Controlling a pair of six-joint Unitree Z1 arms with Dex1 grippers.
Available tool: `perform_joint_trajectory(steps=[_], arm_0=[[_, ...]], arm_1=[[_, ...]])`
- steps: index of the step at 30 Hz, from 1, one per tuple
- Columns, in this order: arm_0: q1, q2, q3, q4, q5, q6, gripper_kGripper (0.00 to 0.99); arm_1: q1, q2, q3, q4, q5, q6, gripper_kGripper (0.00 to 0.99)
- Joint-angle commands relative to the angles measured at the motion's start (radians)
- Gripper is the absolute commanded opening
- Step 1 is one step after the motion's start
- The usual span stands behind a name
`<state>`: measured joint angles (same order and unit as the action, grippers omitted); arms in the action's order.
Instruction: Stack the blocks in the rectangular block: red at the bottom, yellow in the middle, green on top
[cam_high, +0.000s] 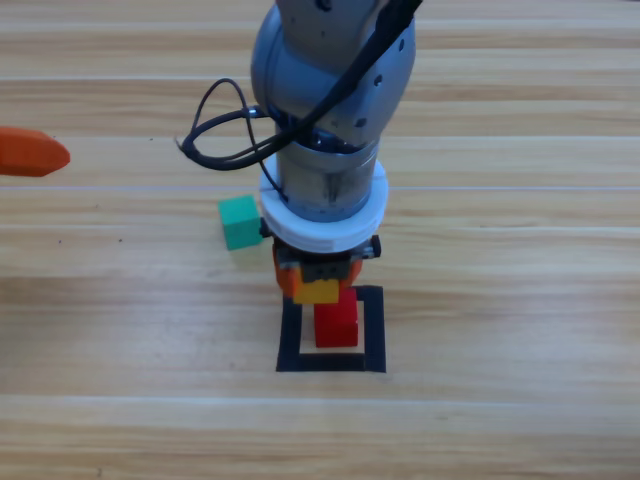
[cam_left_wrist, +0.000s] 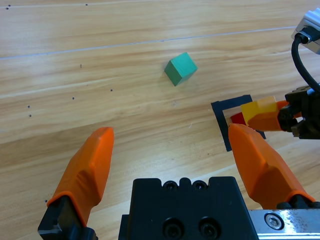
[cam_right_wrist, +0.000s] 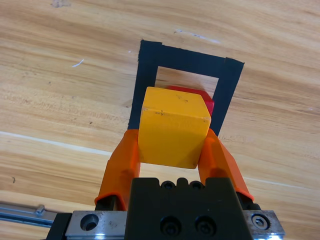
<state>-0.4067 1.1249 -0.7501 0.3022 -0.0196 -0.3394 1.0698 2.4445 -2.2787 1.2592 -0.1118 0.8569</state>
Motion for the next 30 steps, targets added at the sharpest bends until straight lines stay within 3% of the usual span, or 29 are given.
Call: perform_joint_trajectory(steps=[1,30], arm_0=[[0.02,0.01,0.008,0.006,0.015,-0.004,0.974],[0.02,0.032,0.005,-0.003,0.015,-0.006,0.973]], arm_1=[[-0.04,0.013,0.039,0.014,-0.011,0.007,0.0],[-0.04,0.007,0.079,0.014,0.003,0.034,0.0]])
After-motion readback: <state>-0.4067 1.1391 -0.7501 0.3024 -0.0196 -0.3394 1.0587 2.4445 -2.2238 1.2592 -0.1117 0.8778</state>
